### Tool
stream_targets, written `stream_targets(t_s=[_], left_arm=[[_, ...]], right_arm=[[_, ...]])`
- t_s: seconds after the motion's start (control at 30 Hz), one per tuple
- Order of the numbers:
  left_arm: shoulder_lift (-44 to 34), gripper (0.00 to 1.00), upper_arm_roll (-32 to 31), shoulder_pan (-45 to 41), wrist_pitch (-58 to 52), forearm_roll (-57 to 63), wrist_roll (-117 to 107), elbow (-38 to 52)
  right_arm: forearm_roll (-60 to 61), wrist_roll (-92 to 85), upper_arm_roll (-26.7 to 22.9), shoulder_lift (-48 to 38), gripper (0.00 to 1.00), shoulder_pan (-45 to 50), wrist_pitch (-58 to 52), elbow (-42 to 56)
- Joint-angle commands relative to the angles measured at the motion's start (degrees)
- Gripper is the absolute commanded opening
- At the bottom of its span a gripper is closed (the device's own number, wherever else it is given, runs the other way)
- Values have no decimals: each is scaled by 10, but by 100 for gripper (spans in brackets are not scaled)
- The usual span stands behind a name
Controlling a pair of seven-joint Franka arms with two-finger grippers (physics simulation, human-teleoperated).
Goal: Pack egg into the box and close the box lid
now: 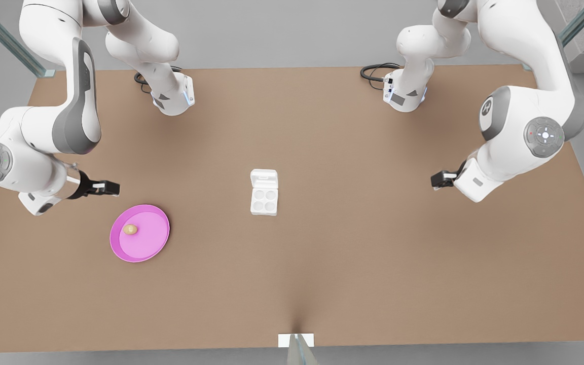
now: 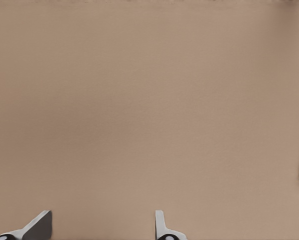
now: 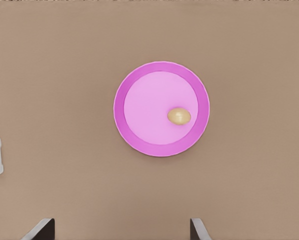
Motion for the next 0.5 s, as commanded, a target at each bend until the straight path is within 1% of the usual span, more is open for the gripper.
stream_targets(t_s=[0.0,0.07,0.1,0.17,0.2,0.23,0.3,0.33,0.37,0.4,0.43,0.47], left_arm=[[0,100,0,-1,47,2,19,0],[3,100,-1,-17,47,1,17,7],[-2,100,-6,-16,41,39,25,3],[1,100,-5,-12,39,35,3,2],[2,100,-5,-10,39,35,8,-4],[3,100,-5,-11,39,35,4,-4],[6,100,-5,-12,39,35,0,-4],[7,100,-4,-11,33,36,0,-4],[7,100,-4,-8,26,35,-15,-1],[9,100,-4,-9,25,36,-17,0],[8,100,-4,-9,24,36,-18,1],[9,100,-4,-10,25,36,-18,2]], right_arm=[[0,0,0,-1,100,0,17,0],[-1,-1,1,5,100,2,0,-1],[1,-1,1,16,100,5,-30,0],[-12,5,1,59,100,35,-29,1],[-10,4,-3,97,100,25,-25,8],[-14,1,-21,187,100,10,-30,73],[-29,-3,-22,261,100,-22,-16,95],[-47,-3,-22,264,100,-27,67,70],[-61,-46,-22,298,100,-44,129,62],[-88,-82,-22,311,100,-59,142,61],[-88,-90,-15,310,100,-77,154,51],[-89,-90,-11,271,100,-79,230,-25]])
